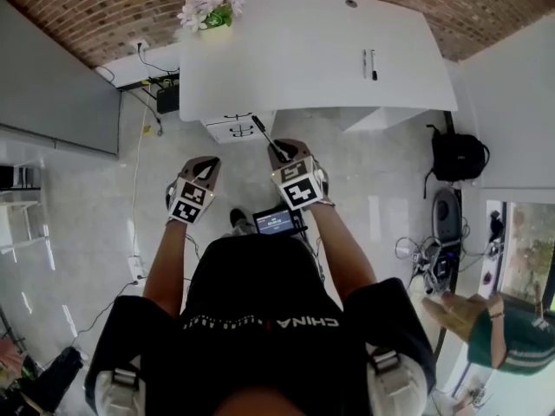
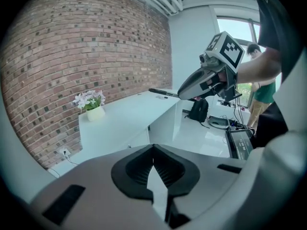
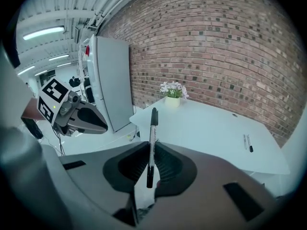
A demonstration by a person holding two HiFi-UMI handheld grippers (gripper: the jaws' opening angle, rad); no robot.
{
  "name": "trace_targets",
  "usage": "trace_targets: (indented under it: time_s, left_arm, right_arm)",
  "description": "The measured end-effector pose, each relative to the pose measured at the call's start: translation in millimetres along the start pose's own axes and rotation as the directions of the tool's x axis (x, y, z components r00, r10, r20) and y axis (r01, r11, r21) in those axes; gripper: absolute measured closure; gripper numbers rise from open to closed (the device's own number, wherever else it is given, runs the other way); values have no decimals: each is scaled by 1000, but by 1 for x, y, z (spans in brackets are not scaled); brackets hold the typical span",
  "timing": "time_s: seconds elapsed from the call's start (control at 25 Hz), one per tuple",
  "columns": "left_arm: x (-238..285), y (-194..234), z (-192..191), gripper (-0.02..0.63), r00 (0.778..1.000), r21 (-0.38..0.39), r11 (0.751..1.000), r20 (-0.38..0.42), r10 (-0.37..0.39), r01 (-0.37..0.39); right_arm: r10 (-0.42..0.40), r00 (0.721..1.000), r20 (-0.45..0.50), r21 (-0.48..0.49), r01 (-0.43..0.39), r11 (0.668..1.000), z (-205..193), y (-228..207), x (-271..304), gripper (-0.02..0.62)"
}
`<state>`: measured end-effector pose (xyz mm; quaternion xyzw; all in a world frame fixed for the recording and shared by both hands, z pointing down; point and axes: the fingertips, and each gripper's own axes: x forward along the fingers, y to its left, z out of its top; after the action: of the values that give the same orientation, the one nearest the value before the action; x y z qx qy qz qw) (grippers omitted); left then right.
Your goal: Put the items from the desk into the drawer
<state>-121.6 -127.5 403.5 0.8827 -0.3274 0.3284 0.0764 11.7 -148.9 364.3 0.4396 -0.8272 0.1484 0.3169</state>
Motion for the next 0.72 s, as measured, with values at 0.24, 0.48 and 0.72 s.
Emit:
trace_targets:
  time_s: [0.24,0.48,0.72]
  left_arm:
    - [2,-5,2,594,999,-3,999,24,-37,37]
    - [11,-5,12,594,999,-10,1000,29,-27,28]
    - [30,-11,20,594,1000,1,1000,-8,-11,11]
  right_arm:
    - [-22,1000,-17,7,22,1000,-9,4,-10,548]
    - [-6,1000,-14,3,6,1000,-4,-7,-5,548]
    - [16,1000,-15,-3,-16,1000,-10,-30,-8,548]
